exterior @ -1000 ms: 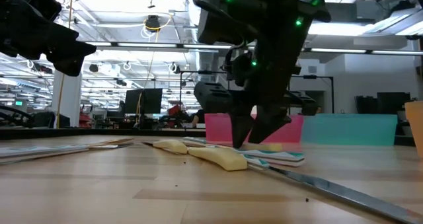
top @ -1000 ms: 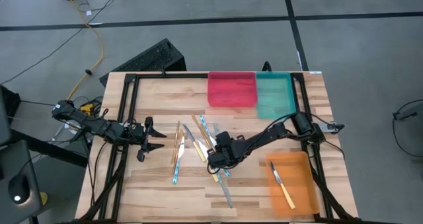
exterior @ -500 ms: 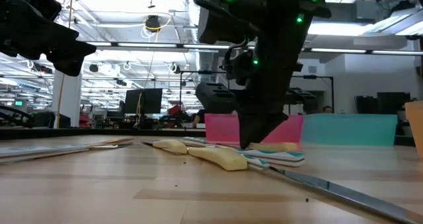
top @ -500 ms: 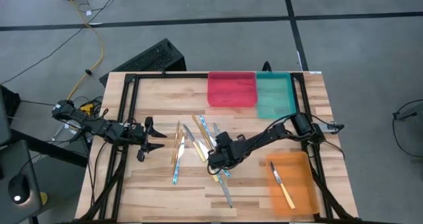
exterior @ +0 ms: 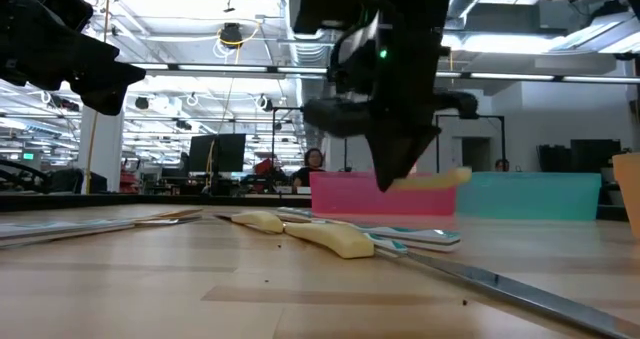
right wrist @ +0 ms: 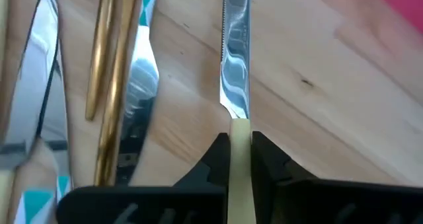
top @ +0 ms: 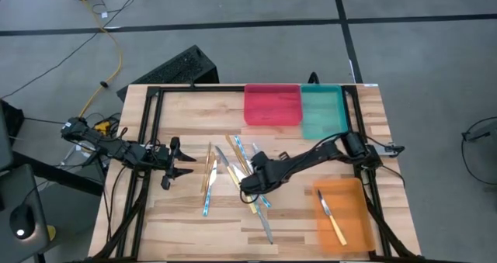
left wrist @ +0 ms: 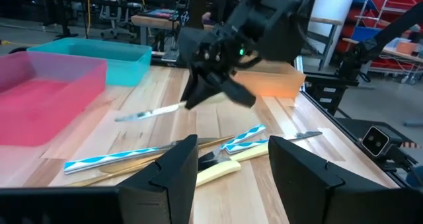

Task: Sort silverware by color (type)
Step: Put the yellow knife into the orange bin

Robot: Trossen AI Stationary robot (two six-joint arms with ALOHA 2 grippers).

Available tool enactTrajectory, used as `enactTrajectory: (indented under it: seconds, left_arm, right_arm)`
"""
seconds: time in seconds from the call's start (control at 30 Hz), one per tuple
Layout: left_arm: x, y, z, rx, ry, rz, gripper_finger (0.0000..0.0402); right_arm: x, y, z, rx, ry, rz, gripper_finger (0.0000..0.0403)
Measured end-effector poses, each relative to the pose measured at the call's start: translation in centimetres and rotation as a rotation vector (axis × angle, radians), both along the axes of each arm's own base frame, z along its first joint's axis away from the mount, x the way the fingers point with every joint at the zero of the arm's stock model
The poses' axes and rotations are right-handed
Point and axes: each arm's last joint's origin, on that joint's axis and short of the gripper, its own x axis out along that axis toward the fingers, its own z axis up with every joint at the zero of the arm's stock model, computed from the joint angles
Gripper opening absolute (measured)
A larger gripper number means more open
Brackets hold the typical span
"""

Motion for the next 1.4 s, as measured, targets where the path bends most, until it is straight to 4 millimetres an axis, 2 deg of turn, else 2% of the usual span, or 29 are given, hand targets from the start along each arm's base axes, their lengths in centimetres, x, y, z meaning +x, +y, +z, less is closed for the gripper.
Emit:
enactTrajectory:
  seconds: [0.13,0.27,0.53,0.67,0.8,0.93,1.23,1.4]
  left_arm:
    - [0.0,0.0,0.0,0.0,0.0,0.0,0.0169]
    - [0.0,0.0,0.0,0.0,0.0,0.0,0.0169]
    - [0.0,0.0,0.0,0.0,0.0,0.0,0.0169]
    - [0.0,0.0,0.0,0.0,0.0,0.0,0.0169]
    - [0.0,0.0,0.0,0.0,0.0,0.0,0.0169]
    - [0.0,0.0,0.0,0.0,-0.001,0.0,0.0169]
    - [0.0,0.0,0.0,0.0,0.0,0.0,0.0169]
    - [0.0,0.0,0.0,0.0,-0.001,0.0,0.0169]
  right_arm:
    - [-0.7,0.4,2.6,0.011,-0.056,0.017,0.0037]
    - [-2.5,1.3,5.9,0.019,-0.107,0.03,0.0037]
    - [-9.2,4.3,11.8,0.016,-0.14,-0.026,0.0037]
    - [-12.5,6.2,13.4,0.054,-0.171,-0.069,0.0037]
    - [-15.3,7.9,14.2,0.107,-0.247,-0.103,0.0037]
    - [-17.6,9.6,13.5,0.144,-0.271,-0.153,0.0037]
    - [-22.6,13.3,11.2,0.276,-0.082,-0.298,0.0037]
    - [-23.5,13.7,10.7,0.3,0.007,-0.318,0.0037]
